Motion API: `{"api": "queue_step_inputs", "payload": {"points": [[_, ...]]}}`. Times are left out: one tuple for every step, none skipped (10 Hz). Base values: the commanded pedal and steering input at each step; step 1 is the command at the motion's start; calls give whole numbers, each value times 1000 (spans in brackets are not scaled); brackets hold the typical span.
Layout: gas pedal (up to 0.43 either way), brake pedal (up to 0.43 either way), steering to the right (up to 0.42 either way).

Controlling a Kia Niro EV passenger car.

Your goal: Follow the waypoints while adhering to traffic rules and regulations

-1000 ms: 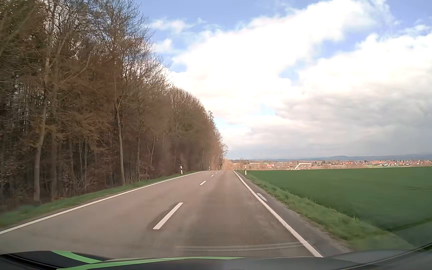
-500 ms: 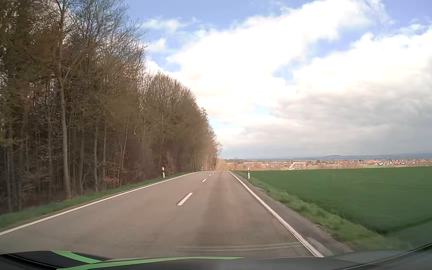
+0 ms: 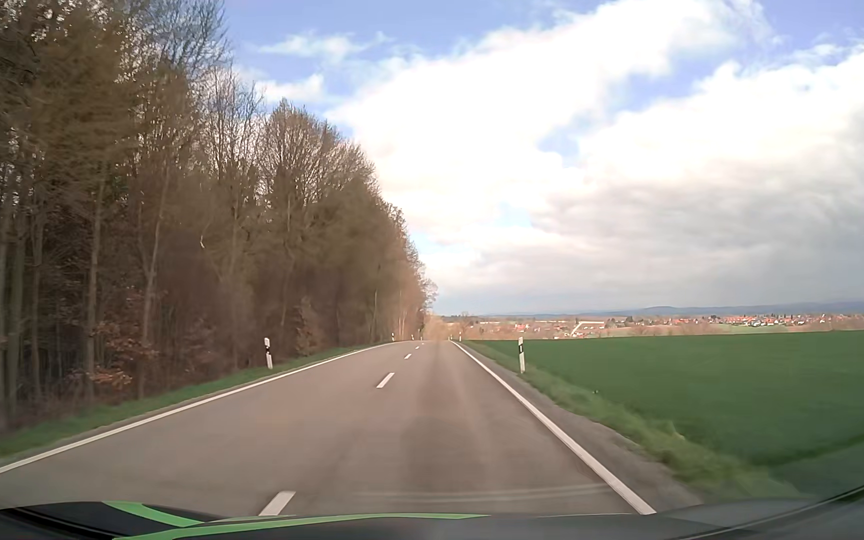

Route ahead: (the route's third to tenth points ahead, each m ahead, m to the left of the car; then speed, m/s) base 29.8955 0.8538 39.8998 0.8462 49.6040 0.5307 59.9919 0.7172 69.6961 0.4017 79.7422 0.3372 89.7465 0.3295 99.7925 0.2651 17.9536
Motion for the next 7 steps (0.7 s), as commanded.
{"api": "queue_step_inputs", "payload": {"points": [[197,0,6],[197,0,5],[197,0,4],[197,0,4],[197,0,3],[197,0,3],[197,0,3]]}}
